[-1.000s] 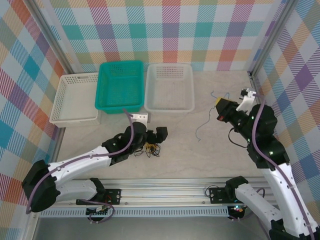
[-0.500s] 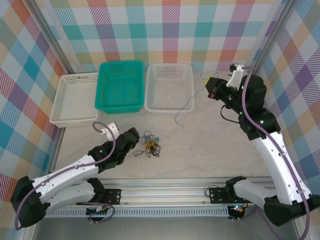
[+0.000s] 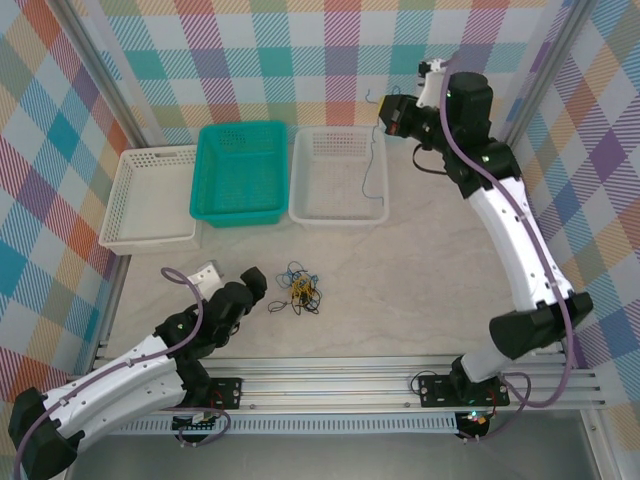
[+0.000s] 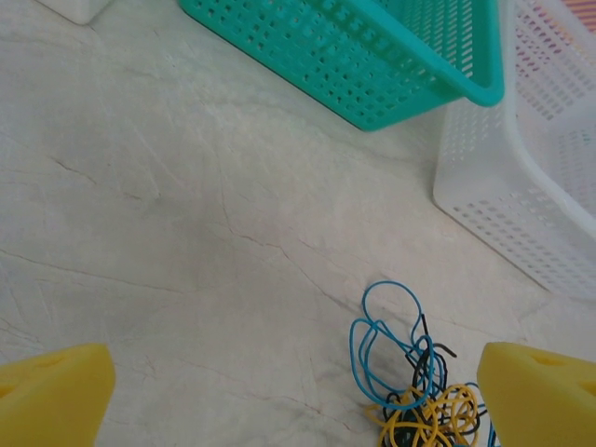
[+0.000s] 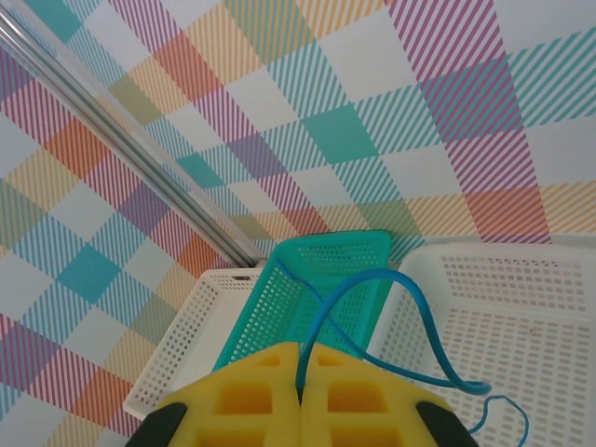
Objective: Untangle the cables
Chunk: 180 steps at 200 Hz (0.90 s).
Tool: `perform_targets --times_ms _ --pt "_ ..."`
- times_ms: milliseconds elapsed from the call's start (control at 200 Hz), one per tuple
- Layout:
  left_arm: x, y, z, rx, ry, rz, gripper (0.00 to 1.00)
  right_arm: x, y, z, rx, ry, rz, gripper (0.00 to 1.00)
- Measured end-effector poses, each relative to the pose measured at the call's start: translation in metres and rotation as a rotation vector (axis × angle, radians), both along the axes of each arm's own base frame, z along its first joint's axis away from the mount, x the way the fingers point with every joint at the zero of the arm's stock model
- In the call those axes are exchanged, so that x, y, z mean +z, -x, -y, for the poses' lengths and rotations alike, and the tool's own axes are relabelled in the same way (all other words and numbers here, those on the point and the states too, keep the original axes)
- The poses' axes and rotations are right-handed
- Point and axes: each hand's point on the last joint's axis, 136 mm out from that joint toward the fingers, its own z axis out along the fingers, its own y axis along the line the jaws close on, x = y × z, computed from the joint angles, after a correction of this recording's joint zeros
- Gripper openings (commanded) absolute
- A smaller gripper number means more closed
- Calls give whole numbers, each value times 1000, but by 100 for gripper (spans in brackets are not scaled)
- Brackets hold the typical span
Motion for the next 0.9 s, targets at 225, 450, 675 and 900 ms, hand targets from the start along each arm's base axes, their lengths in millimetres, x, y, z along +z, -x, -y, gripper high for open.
perform_targets --times_ms 225,450,675,900 --pt "-10 -1 14 -56 -2 -44 100 -30 -45 -28 82 75 -34 0" --pt "-25 -4 25 -95 -28 -97 100 -96 -81 -37 82 180 -177 79" --pt "-21 -14 39 -134 31 -105 100 -137 -77 -31 65 233 -302 100" --pt "-26 -18 55 -189 47 -147 100 -154 -47 -18 61 255 -364 100"
